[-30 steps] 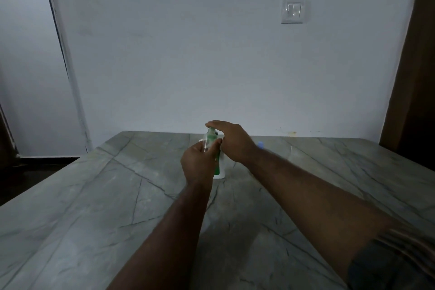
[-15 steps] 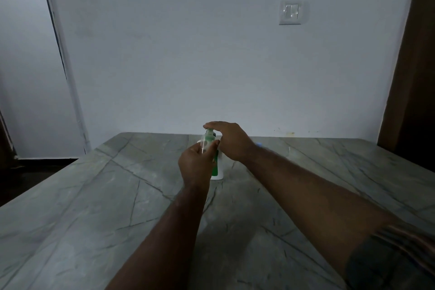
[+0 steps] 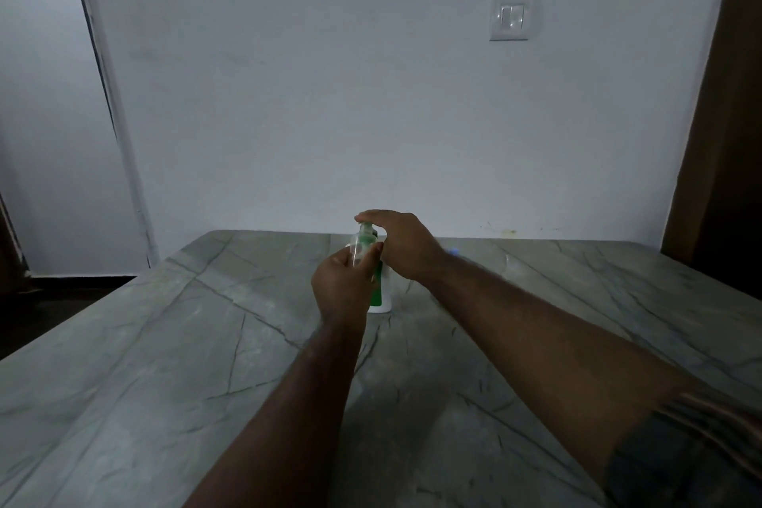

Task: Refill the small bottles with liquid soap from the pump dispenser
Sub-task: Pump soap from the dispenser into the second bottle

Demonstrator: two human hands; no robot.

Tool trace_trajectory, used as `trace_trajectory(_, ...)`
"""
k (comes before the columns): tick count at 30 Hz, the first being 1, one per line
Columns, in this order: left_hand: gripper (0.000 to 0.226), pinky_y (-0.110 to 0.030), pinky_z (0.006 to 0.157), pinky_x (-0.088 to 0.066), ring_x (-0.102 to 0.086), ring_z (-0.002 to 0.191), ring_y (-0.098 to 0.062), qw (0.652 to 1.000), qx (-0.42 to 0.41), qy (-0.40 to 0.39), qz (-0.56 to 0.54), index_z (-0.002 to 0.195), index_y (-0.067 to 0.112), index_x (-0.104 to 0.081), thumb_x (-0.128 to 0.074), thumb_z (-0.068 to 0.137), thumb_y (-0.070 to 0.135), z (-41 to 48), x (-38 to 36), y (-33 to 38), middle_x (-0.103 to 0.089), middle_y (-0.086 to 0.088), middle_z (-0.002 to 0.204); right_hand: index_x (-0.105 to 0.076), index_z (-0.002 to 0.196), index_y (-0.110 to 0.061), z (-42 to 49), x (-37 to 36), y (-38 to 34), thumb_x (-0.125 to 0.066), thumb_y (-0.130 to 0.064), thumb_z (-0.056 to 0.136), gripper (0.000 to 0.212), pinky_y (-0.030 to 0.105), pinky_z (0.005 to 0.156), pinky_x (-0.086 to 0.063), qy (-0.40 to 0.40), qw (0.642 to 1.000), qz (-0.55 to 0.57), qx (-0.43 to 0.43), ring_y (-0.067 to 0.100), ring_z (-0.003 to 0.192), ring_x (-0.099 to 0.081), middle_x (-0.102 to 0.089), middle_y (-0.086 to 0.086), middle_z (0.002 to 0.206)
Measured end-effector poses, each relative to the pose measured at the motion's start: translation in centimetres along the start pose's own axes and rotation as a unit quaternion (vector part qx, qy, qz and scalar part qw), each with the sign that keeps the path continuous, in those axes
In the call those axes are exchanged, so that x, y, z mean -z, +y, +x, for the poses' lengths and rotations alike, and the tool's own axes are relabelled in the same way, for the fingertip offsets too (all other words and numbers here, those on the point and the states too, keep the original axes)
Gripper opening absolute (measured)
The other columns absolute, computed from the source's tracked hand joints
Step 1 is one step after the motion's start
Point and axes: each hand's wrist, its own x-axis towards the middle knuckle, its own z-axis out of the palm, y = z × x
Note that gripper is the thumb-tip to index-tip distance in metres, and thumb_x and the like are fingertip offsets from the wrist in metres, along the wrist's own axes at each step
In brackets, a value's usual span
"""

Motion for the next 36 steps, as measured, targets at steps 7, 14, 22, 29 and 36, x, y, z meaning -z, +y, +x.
trace_trajectory(7,0.031,-0.025,0.057,-0.053,-0.069,0.064,-0.008,1.000,-0.021,-0.001,0.022,0.090,0.015,-0.078,-0.072,0.086,0.044,0.2,0.2,0.1,-0.069,0.007,0.068,-0.056,0.133,-0.013,0.1,0.1,0.0,-0.057,0.006,0.080,0.056,0.036,0.113,-0.036,0.011,1.000,-0.008,0.009,0.020,0.131,-0.048,-0.055,0.004,0.139)
trace_trajectory(14,0.030,-0.035,0.067,-0.061,-0.071,0.068,-0.011,1.000,-0.013,-0.008,0.013,0.091,0.015,-0.077,-0.072,0.086,0.044,-0.3,0.4,0.0,-0.067,0.014,0.067,-0.054,0.134,-0.013,-0.4,-0.6,0.2,-0.055,0.007,0.082,0.056,0.033,0.112,-0.035,0.009,1.000,0.002,-0.003,0.021,0.132,-0.048,-0.054,0.005,0.141)
trace_trajectory(22,0.034,-0.036,0.069,-0.061,-0.072,0.070,-0.013,1.000,-0.005,-0.004,0.004,0.095,0.012,-0.077,-0.073,0.085,0.045,0.0,0.5,0.4,-0.073,0.002,0.076,-0.054,0.134,-0.013,-0.2,0.2,-0.5,-0.055,0.004,0.082,0.055,0.034,0.114,-0.034,0.000,1.000,-0.011,0.002,0.019,0.133,-0.046,-0.052,0.005,0.142)
trace_trajectory(29,0.034,-0.035,0.067,-0.062,-0.071,0.069,-0.011,1.000,0.005,-0.003,-0.005,0.097,0.012,-0.078,-0.074,0.085,0.043,-0.2,0.3,0.3,-0.072,0.005,0.074,-0.054,0.134,-0.013,-0.1,0.1,-0.3,-0.056,0.006,0.081,0.056,0.035,0.114,-0.035,-0.009,1.000,-0.010,-0.007,0.020,0.133,-0.046,-0.053,0.005,0.142)
trace_trajectory(36,0.031,-0.035,0.067,-0.061,-0.072,0.069,-0.012,1.000,-0.005,-0.004,-0.005,0.096,0.014,-0.078,-0.073,0.085,0.043,-0.1,0.4,0.4,-0.073,0.004,0.075,-0.055,0.134,-0.016,0.2,-0.2,-0.1,-0.056,0.006,0.081,0.057,0.032,0.112,-0.036,0.008,1.000,-0.007,-0.019,0.019,0.131,-0.048,-0.054,0.003,0.141)
